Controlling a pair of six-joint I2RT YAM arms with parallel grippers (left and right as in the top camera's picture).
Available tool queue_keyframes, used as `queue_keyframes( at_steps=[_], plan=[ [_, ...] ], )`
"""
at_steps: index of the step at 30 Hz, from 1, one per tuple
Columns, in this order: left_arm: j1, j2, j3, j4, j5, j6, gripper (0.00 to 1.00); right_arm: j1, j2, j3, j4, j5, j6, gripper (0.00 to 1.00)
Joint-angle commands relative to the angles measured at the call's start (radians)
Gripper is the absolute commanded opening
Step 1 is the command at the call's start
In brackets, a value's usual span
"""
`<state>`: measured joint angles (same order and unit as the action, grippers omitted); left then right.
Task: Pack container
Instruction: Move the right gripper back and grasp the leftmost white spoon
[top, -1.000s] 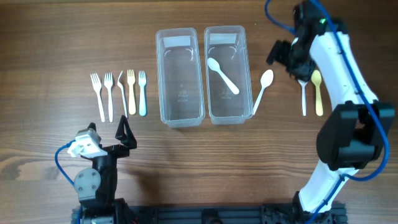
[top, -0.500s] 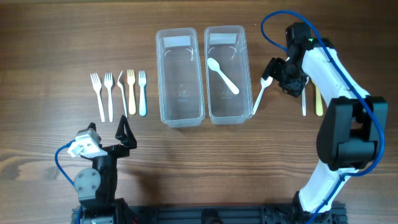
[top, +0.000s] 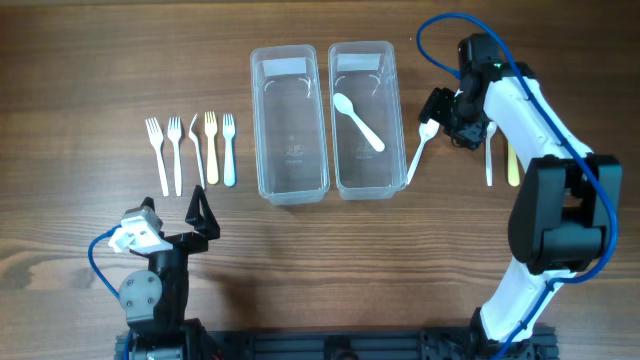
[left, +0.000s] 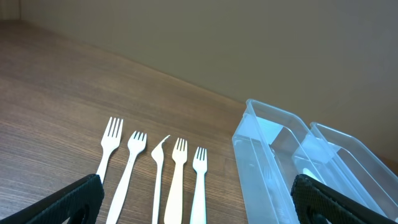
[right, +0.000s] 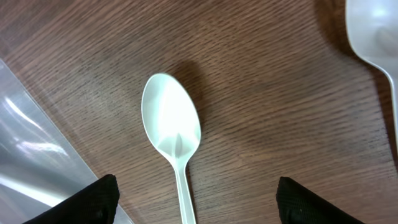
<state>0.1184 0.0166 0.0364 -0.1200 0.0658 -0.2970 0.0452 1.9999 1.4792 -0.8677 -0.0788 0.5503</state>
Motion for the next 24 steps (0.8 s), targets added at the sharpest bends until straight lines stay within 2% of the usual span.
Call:
queue_keyframes(
  at_steps=[1,12,15,17,22,24],
  plan=[
    [-0.004,-0.003,-0.008,0.001,0.008,0.013,1.0,0.022,0.006,-0.038,0.024,-0.032,-0.03,0.79],
    [-0.004,-0.003,-0.008,0.001,0.008,0.013,1.0,0.042,0.006,-0.126,0.067,-0.034,0.0,0.79],
    [-0.004,-0.003,-0.008,0.001,0.008,0.013,1.0,0.04,0.006,-0.15,0.079,-0.034,0.003,0.73],
    [-0.004,-0.003,-0.008,0.001,0.008,0.013,1.0,0.04,0.006,-0.164,0.084,-0.034,0.002,0.65],
    [-0.004,-0.003,-0.008,0.001,0.008,0.013,1.0,0.04,0.006,-0.179,0.098,-0.034,0.002,0.65],
    [-0.004,-0.003,-0.008,0.001,0.008,0.013,1.0,0.04,0.006,-0.179,0.105,-0.034,-0.001,0.6]
  ],
)
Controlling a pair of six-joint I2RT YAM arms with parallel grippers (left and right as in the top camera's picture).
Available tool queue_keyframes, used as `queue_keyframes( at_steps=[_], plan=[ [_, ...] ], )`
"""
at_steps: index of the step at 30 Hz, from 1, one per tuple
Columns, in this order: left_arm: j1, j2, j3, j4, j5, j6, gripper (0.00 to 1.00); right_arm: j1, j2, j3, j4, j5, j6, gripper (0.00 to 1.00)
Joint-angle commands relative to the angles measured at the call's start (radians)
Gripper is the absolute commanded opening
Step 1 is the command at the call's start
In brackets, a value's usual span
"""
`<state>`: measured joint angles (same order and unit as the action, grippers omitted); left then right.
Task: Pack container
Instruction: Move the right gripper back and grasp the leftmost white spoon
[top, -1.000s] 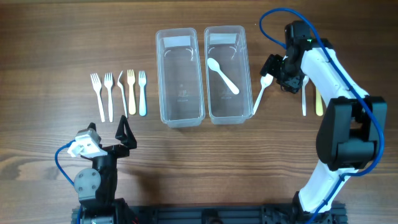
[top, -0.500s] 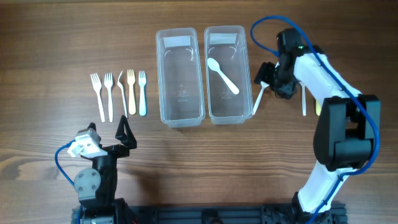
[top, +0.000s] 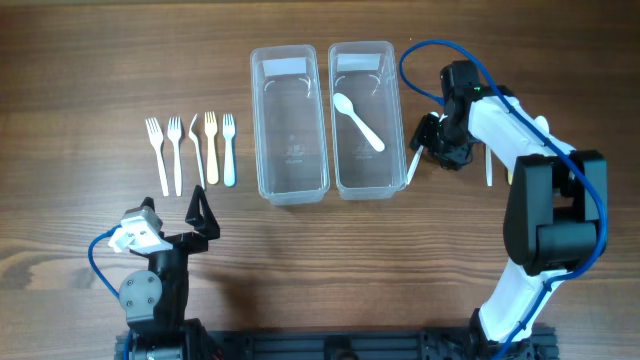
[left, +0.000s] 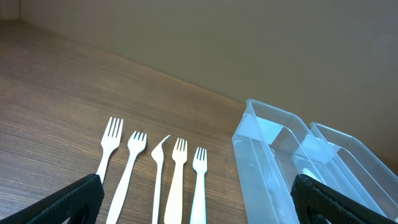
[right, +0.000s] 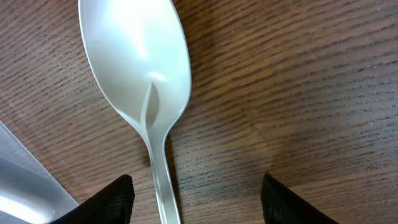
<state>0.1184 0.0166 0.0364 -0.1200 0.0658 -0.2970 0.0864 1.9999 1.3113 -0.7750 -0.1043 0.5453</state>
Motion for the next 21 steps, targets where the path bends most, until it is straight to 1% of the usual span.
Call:
queue_keyframes(
  at_steps=[1,3,4,5,7,9,10,11,12,13,17,21],
  plan=[
    [-0.004,-0.003,-0.008,0.001,0.008,0.013,1.0,-0.001,0.006,-0.011,0.017,-0.008,0.003,0.54],
    [-0.004,-0.003,-0.008,0.001,0.008,0.013,1.0,-0.001,0.006,-0.011,0.024,-0.008,0.003,0.43],
    [-0.004,-0.003,-0.008,0.001,0.008,0.013,1.0,-0.001,0.006,-0.011,0.029,-0.008,0.003,0.39],
    [-0.004,-0.003,-0.008,0.001,0.008,0.013,1.0,-0.001,0.006,-0.011,0.035,-0.008,0.003,0.37],
    [-0.004,-0.003,-0.008,0.001,0.008,0.013,1.0,-0.001,0.006,-0.011,0.041,-0.008,0.004,0.37],
    [-0.004,-0.003,-0.008,0.001,0.008,0.013,1.0,-0.001,0.006,-0.011,0.042,-0.003,0.003,0.31],
    [-0.004,-0.003,-0.008,0.001,0.008,0.013,1.0,-0.001,0.006,-0.011,0.042,0.0,0.003,0.31],
    [-0.004,-0.003,-0.008,0.001,0.008,0.013,1.0,-0.001,0.006,-0.011,0.042,0.0,0.003,0.34],
    [-0.004,-0.003,-0.008,0.001,0.008,0.013,1.0,-0.001,0.006,-0.011,0.043,0.0,0.003,0.45],
    [-0.004,-0.003,-0.008,0.001,0.008,0.013,1.0,-0.001,0.006,-0.011,0.045,0.001,0.003,0.49],
    [-0.004,-0.003,-0.008,0.001,0.008,0.013,1.0,-0.001,0.006,-0.011,0.071,0.003,-0.016,0.55],
    [-0.004,-0.003,-0.008,0.001,0.008,0.013,1.0,-0.001,0.006,-0.011,0.109,0.037,-0.021,0.56]
  ],
)
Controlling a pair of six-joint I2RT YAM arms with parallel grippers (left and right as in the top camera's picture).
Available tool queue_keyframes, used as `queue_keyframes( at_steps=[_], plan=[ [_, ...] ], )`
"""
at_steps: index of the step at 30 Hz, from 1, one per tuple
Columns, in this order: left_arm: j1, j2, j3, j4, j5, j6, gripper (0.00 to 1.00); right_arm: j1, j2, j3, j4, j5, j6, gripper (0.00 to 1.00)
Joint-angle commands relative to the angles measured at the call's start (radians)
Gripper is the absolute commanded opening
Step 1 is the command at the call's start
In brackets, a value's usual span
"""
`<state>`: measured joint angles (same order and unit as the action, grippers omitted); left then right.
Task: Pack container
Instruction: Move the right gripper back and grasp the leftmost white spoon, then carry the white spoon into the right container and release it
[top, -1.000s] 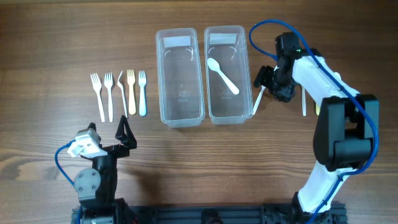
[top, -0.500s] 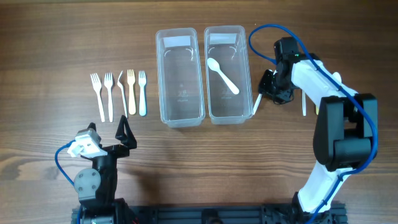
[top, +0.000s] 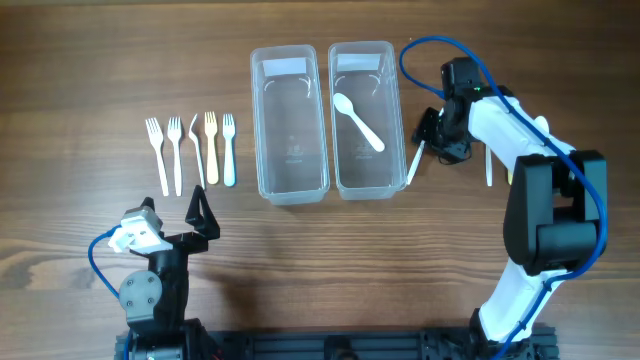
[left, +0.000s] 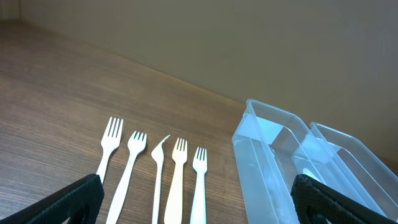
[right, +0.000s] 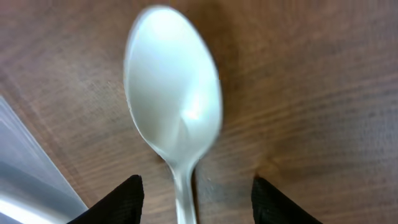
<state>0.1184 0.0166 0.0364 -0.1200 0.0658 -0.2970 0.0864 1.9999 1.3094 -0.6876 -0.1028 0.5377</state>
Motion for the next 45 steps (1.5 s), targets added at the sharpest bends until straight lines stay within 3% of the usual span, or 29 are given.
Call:
queue_keyframes(
  at_steps=[1,7,13,17,27,31,34,36,39,45],
  plan=[
    [-0.004,-0.003,-0.008,0.001,0.008,0.013,1.0,-0.001,0.006,-0.01,0.027,0.04,-0.014,0.55],
    [-0.004,-0.003,-0.008,0.001,0.008,0.013,1.0,0.0,0.006,-0.01,0.022,0.043,-0.011,0.54],
    [-0.004,-0.003,-0.008,0.001,0.008,0.013,1.0,0.0,0.006,-0.01,0.013,0.042,-0.011,0.44],
    [-0.004,-0.003,-0.008,0.001,0.008,0.013,1.0,0.0,0.006,-0.01,-0.011,0.042,-0.011,0.43],
    [-0.004,-0.003,-0.008,0.001,0.008,0.013,1.0,0.006,0.024,-0.01,-0.014,0.043,-0.023,0.45],
    [-0.004,-0.003,-0.008,0.001,0.008,0.013,1.0,0.007,0.059,-0.01,-0.021,0.043,-0.024,0.55],
    [-0.004,-0.003,-0.008,0.001,0.008,0.013,1.0,0.006,0.073,-0.01,-0.023,0.043,-0.022,0.55],
    [-0.004,-0.003,-0.008,0.001,0.008,0.013,1.0,0.006,0.073,-0.009,-0.02,0.043,-0.023,0.48],
    [-0.004,-0.003,-0.008,0.001,0.008,0.013,1.0,0.006,0.073,-0.009,-0.02,0.043,-0.022,0.23],
    [-0.004,-0.003,-0.008,0.001,0.008,0.013,1.0,0.005,0.073,-0.006,-0.021,0.043,-0.014,0.09]
  ],
)
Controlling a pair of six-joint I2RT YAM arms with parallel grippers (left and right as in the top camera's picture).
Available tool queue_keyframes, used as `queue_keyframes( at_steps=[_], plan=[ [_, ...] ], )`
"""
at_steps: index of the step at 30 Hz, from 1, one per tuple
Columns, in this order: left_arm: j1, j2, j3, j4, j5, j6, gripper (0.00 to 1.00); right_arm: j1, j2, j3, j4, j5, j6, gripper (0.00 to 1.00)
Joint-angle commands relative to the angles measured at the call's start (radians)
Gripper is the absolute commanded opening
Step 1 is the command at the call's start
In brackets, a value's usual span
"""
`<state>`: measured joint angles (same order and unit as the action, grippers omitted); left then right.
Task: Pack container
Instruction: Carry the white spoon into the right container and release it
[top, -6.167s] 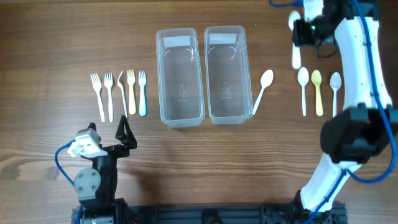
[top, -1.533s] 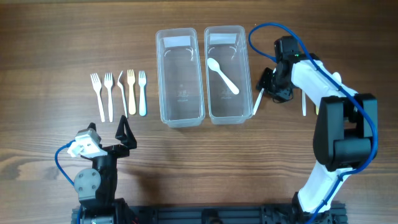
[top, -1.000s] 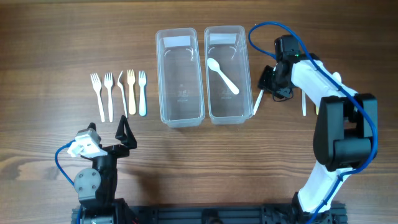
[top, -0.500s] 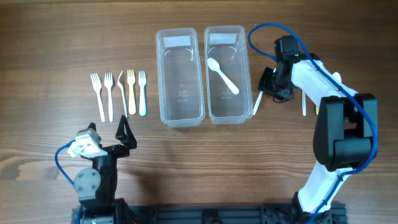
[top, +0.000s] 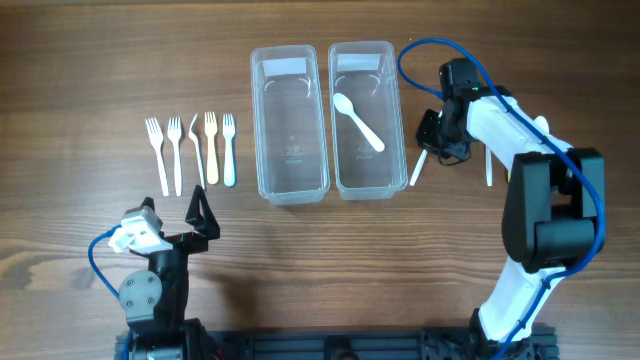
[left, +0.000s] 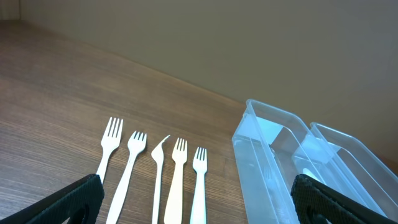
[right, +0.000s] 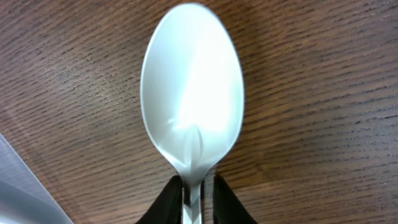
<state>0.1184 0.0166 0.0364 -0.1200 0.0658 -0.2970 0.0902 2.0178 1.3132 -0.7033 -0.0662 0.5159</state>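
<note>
Two clear containers stand side by side: the left one (top: 290, 130) is empty, the right one (top: 362, 150) holds a white spoon (top: 358, 122). Just right of them my right gripper (top: 437, 140) is low over the table, shut on the neck of another white spoon (right: 191, 118), whose handle (top: 417, 170) sticks out toward the container. In the right wrist view the fingertips (right: 169, 202) pinch the neck just below the bowl. Several plastic forks (top: 190, 150) lie in a row at the left. My left gripper (top: 175, 222) rests open near the front edge, facing the forks (left: 155, 174).
More spoons (top: 489, 165) lie on the wood to the right of the right arm, partly hidden by it. The container walls (left: 273, 155) rise close on the right in the left wrist view. Bare wooden table (top: 330, 260) lies in front.
My right gripper's fingers stood apart on either side of the spoon's neck; now they are shut on it. The spoon's handle has shifted slightly. The left arm has not moved.
My right gripper was open above a spoon lying right of the right container. Then it was much closer, fingers astride the spoon's neck, and stayed open there. Now it is shut on that neck. The left arm, forks and containers stayed put throughout.
</note>
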Motion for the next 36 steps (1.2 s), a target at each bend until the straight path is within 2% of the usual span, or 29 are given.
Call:
queue_keyframes(
  at_steps=[1,7,12,15,18,26,36],
  plan=[
    [-0.004,-0.003,-0.008,0.001,0.009,0.013,1.0,-0.003,0.053,-0.005,-0.008,0.006,0.008,0.06],
    [-0.004,-0.003,-0.008,0.001,0.008,0.013,1.0,-0.053,0.008,0.108,-0.062,0.014,-0.028,0.04],
    [-0.004,-0.003,-0.008,0.001,0.008,0.013,1.0,-0.064,-0.06,0.305,-0.167,0.114,-0.09,0.04],
    [-0.004,-0.003,-0.008,0.001,0.008,0.013,1.0,-0.062,-0.101,0.441,-0.217,0.117,-0.171,0.04],
    [-0.004,-0.003,-0.008,0.001,0.008,0.013,1.0,-0.044,-0.129,0.526,-0.245,0.09,-0.184,0.04],
    [-0.004,-0.003,-0.008,0.001,0.008,0.013,1.0,0.092,-0.153,0.531,-0.248,-0.04,-0.176,0.04],
    [-0.004,-0.003,-0.008,0.001,0.008,0.013,1.0,0.258,-0.09,0.505,-0.26,0.074,-0.201,0.06]
  ],
)
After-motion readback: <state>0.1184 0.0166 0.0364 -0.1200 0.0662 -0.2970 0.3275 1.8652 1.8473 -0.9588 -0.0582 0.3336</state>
